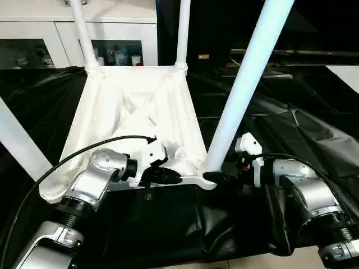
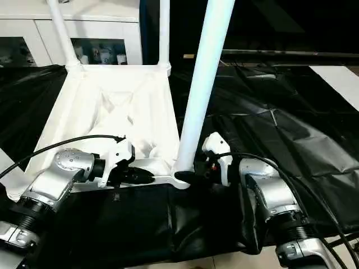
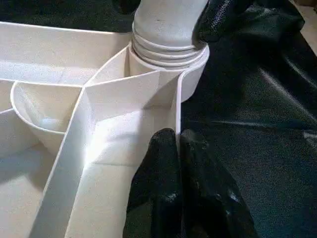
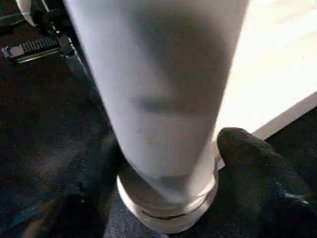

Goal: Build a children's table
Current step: Rotate leg to tighten

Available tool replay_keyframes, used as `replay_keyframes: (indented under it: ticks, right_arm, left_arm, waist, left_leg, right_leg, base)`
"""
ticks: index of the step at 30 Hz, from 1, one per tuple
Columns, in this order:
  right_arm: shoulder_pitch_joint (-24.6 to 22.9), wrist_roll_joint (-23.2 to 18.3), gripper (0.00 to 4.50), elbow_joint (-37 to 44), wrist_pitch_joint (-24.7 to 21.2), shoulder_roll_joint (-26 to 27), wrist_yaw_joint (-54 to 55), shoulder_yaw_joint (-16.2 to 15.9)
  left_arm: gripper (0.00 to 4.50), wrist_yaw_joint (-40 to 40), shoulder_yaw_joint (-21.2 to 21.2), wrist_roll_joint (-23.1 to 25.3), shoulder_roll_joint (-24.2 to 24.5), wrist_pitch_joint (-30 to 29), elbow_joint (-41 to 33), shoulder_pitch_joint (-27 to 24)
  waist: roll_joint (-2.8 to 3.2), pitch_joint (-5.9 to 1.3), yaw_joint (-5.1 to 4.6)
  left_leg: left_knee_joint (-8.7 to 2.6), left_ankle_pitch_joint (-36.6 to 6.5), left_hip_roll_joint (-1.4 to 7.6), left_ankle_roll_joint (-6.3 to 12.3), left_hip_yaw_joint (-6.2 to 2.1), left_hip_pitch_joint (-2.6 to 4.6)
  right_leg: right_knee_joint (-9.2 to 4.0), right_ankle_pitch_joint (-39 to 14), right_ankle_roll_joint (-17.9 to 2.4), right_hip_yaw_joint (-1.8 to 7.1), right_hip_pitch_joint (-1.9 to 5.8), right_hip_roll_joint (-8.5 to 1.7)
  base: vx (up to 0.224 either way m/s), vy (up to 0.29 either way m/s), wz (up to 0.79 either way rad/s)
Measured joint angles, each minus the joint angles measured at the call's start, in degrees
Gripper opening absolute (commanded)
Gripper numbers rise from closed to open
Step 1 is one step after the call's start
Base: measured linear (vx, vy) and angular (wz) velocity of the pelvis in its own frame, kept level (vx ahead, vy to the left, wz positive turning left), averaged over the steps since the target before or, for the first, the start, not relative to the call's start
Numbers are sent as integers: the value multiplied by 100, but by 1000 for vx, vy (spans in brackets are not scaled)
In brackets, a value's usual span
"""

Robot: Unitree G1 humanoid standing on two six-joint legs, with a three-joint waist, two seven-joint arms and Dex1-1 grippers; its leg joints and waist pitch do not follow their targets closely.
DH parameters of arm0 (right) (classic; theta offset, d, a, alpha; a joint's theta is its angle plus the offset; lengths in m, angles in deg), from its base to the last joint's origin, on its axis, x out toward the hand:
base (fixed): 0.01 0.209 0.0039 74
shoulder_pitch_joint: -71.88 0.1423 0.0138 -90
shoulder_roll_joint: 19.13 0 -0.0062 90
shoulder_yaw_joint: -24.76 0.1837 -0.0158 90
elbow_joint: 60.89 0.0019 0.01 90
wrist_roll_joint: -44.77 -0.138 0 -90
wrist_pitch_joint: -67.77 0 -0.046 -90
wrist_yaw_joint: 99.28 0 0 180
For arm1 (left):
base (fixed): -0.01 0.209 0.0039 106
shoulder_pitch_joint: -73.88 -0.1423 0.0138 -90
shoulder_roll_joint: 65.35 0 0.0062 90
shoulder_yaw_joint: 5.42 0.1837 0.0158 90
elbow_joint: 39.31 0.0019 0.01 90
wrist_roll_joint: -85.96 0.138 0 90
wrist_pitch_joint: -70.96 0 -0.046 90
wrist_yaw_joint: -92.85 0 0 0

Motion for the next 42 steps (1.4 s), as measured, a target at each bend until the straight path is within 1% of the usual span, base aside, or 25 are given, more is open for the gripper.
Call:
replay_keyframes:
  ticks: [1, 3, 5, 8, 14, 18, 20, 24, 27, 29, 31, 34, 36, 37, 38, 39, 41, 42]
  right_arm:
    - [-2, -5, 310, 0, 0, 4, -11, -3]
    - [-2, -10, 284, 0, 0, 6, -21, -5]
    - [-4, -19, 277, -4, 0, 14, -55, -9]
    - [-25, -50, 253, -5, 0, 21, -62, -8]
    - [-118, -123, 241, 12, 10, 93, 51, 65]
    - [-101, -60, 228, -189, 129, 361, 762, 301]
    - [2, 28, 222, -379, 104, 563, 1278, 415]
    - [118, 115, 213, -617, 25, 1014, 2358, 686]
    - [165, 136, 211, -646, -83, 1299, 2923, 841]
    - [215, 262, 210, -683, -105, 1617, 3547, 1014]
    - [253, 333, 210, -704, -115, 1674, 3810, 1035]
    - [262, 426, 210, -713, -60, 1670, 3838, 1017]
    - [260, 464, 210, -708, -4, 1566, 3645, 985]
    - [252, 462, 244, -687, -18, 1530, 3568, 985]
    - [238, 449, 264, -645, -56, 1465, 3444, 986]
    - [225, 397, 277, -600, -114, 1404, 3299, 986]
    - [179, 238, 279, -456, -291, 1216, 2826, 964]
    - [161, 199, 291, -359, -365, 1056, 2548, 876]
  left_arm:
    - [0, 2, -2, 0, 5, -3, -7, -4]
    - [0, 7, -3, 0, 6, -13, -35, -16]
    - [0, 9, -4, -3, 5, -25, -51, -27]
    - [0, 9, -4, -13, 6, -43, -94, -55]
    - [0, 51, -4, -8, -7, -41, -82, -64]
    - [0, 577, -14, 131, -262, -6, 227, 117]
    - [0, 974, -15, 253, -467, -7, 453, 254]
    - [0, 1740, -13, 501, -905, -68, 809, 494]
    - [0, 2108, -5, 628, -1127, -100, 974, 599]
    - [0, 2439, -14, 751, -1352, -171, 1132, 708]
    - [0, 2621, -10, 808, -1490, -216, 1178, 741]
    - [0, 2665, 2, 834, -1526, -221, 1197, 754]
    - [0, 2616, 3, 834, -1526, -221, 1182, 754]
    - [0, 2589, 4, 833, -1525, -221, 1176, 753]
    - [0, 2534, 4, 832, -1518, -221, 1162, 752]
    - [0, 2474, 5, 820, -1492, -222, 1137, 745]
    - [0, 2219, 14, 789, -1362, -222, 1033, 713]
    - [0, 2037, 27, 773, -1266, -221, 956, 693]
  waist:
    - [-2, 1, -2]
    - [-4, 2, -7]
    - [-4, 2, -14]
    - [-4, 2, -18]
    - [-2, 1, -20]
    - [-3, -2, -62]
    - [-9, -5, -82]
    - [-19, -11, -93]
    - [-26, -15, -90]
    - [-24, -17, -96]
    - [-25, -21, -91]
    - [-22, -33, -85]
    - [-20, -34, -83]
    - [-20, -34, -81]
    - [-20, -34, -76]
    - [-20, -34, -70]
    - [-18, -33, -60]
    - [-15, -31, -57]
  left_leg:
    - [1, 0, 0, 0, 0, 0]
    - [2, 0, 0, 0, 0, 0]
    - [3, 0, 0, 0, 0, 0]
    - [3, 0, 1, 0, 0, 0]
    - [6, 0, 1, 0, 0, 3]
    - [11, 0, 0, 0, 0, 18]
    - [12, 0, 0, 0, -1, 30]
    - [16, 0, -2, 0, -5, 36]
    - [18, 0, -3, 0, -7, 36]
    - [22, 0, -5, 0, -8, 33]
    - [22, 0, -7, 0, -8, 33]
    - [20, 0, -7, 0, -8, 33]
    - [17, 0, -7, 0, -8, 30]
    - [14, 0, -7, 0, -8, 30]
    - [8, 0, -7, 0, -8, 30]
    - [3, 0, -7, 0, -9, 29]
    - [-3, 0, -6, 0, -11, 29]
    - [-4, 0, -5, 0, -11, 26]
  right_leg:
    - [1, 0, 0, 0, 0, 0]
    - [2, 0, 0, 0, 0, 0]
    - [1, 0, 0, 0, 0, 0]
    - [1, 0, 0, 0, 0, 0]
    - [2, 0, -1, 1, 3, 0]
    - [5, 3, -5, 3, 14, 0]
    - [6, -7, 12, 3, 21, 0]
    - [0, -9, 15, 2, 24, 0]
    - [-6, -9, 15, 2, 26, 0]
    - [-11, -9, 15, 4, 25, -1]
    - [-22, -9, 15, 4, 30, -2]
    - [-26, -8, 15, 4, 33, -2]
    - [-26, -8, 15, 3, 32, -2]
    - [-26, -8, 15, 3, 31, -2]
    - [-26, -7, 15, 2, 30, -2]
    - [-25, -7, 15, 1, 29, -1]
    - [-19, -7, 15, -2, 26, 0]
    - [-13, -7, 15, -3, 22, 0]
  base:
    - [0, 0, 0]
    - [0, 0, 0]
    - [0, 0, 0]
    - [0, 0, 0]
    - [0, 0, 0]
    - [0, 0, 0]
    - [0, 0, 0]
    - [0, 0, 0]
    - [0, 0, 0]
    - [0, 0, 0]
    - [0, 0, 0]
    - [0, 0, 0]
    - [0, 0, 0]
    - [0, 0, 0]
    - [0, 0, 0]
    - [0, 0, 0]
    - [0, 0, 0]
    - [0, 0, 0]
